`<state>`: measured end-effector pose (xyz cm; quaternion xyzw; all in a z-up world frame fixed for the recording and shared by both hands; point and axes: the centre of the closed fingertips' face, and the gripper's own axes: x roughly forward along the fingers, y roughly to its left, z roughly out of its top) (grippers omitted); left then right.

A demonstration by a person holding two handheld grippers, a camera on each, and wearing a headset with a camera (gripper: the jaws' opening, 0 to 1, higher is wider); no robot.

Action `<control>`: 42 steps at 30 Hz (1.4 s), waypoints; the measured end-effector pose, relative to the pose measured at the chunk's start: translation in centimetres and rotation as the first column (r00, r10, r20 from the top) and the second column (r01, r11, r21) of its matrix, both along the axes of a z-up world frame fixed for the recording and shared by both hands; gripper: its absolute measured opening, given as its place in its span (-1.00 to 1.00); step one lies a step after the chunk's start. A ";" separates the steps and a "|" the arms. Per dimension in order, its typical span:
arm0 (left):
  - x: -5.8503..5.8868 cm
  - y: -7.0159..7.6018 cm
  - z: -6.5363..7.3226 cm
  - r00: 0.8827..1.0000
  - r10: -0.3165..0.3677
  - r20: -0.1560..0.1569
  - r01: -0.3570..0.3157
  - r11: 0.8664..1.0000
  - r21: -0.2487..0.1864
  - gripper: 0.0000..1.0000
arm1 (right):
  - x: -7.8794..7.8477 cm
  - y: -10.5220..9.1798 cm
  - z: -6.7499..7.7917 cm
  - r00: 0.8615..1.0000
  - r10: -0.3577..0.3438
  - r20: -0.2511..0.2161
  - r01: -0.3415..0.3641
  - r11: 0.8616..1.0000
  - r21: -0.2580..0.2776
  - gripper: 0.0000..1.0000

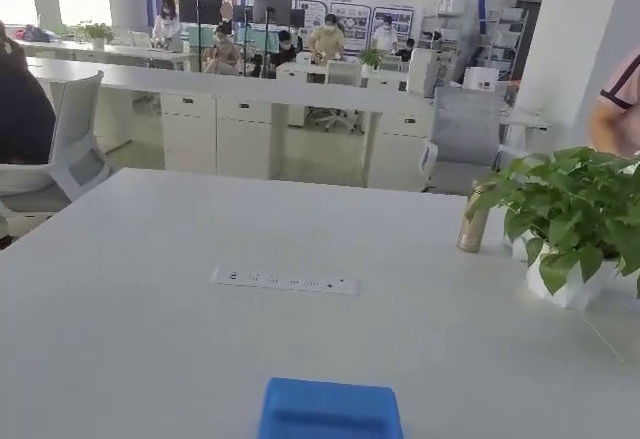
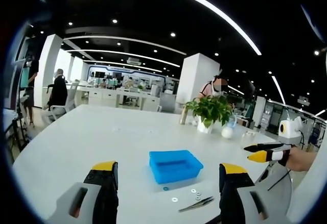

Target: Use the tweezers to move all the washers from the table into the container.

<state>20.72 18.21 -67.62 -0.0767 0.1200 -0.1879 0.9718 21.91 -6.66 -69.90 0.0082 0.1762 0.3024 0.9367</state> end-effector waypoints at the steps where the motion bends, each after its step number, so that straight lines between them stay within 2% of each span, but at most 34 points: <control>1: -0.1 0.0 0.0 1.000 -0.001 0.000 0.001 1.000 -0.002 0.64 | -0.1 0.1 -0.1 1.000 0.001 -0.006 -0.001 1.000 0.003 0.15; 5: -0.2 0.0 -0.4 1.000 -0.008 -0.011 0.008 1.000 0.006 0.63 | -0.2 0.2 -0.4 1.000 0.004 -0.013 -0.004 1.000 0.002 0.12; 11: 0.1 0.2 -0.5 1.000 -0.010 -0.008 0.010 1.000 0.002 0.62 | 0.0 0.4 -0.4 1.000 0.003 -0.012 -0.002 1.000 0.005 0.12; 17: 0.2 0.0 -0.5 1.000 -0.016 -0.008 0.016 1.000 0.017 0.62 | 0.2 0.4 -0.6 1.000 0.006 -0.013 -0.006 1.000 0.000 0.12; 24: 0.5 0.2 -1.1 1.000 -0.013 -0.021 0.014 1.000 0.024 0.62 | 0.8 0.5 -0.6 1.000 0.008 -0.012 -0.008 1.000 -0.007 0.13; 33: 0.6 0.4 -1.5 0.999 -0.019 -0.030 0.021 0.998 0.054 0.62 | 1.9 2.2 -1.2 0.999 0.049 -0.020 -0.050 0.999 -0.017 0.16; 36: 0.9 0.5 -1.7 0.999 -0.022 -0.032 0.024 0.999 0.047 0.60 | 2.2 2.7 -1.2 0.999 0.048 -0.014 -0.049 0.998 -0.027 0.19; 38: 1.1 0.2 -2.1 0.998 -0.039 -0.049 0.041 0.998 0.040 0.59 | 2.3 3.1 -1.1 0.998 0.057 -0.009 -0.057 0.998 -0.024 0.18; 40: 1.3 -0.2 -2.4 0.996 -0.069 -0.065 0.073 0.996 0.059 0.58 | 2.3 3.7 -1.0 0.996 0.087 -0.010 -0.087 0.996 -0.025 0.16; 42: 1.4 -0.5 -2.8 0.992 -0.091 -0.082 0.098 0.992 0.081 0.48 | 2.2 3.9 -1.2 0.994 0.107 -0.009 -0.107 0.993 -0.044 0.11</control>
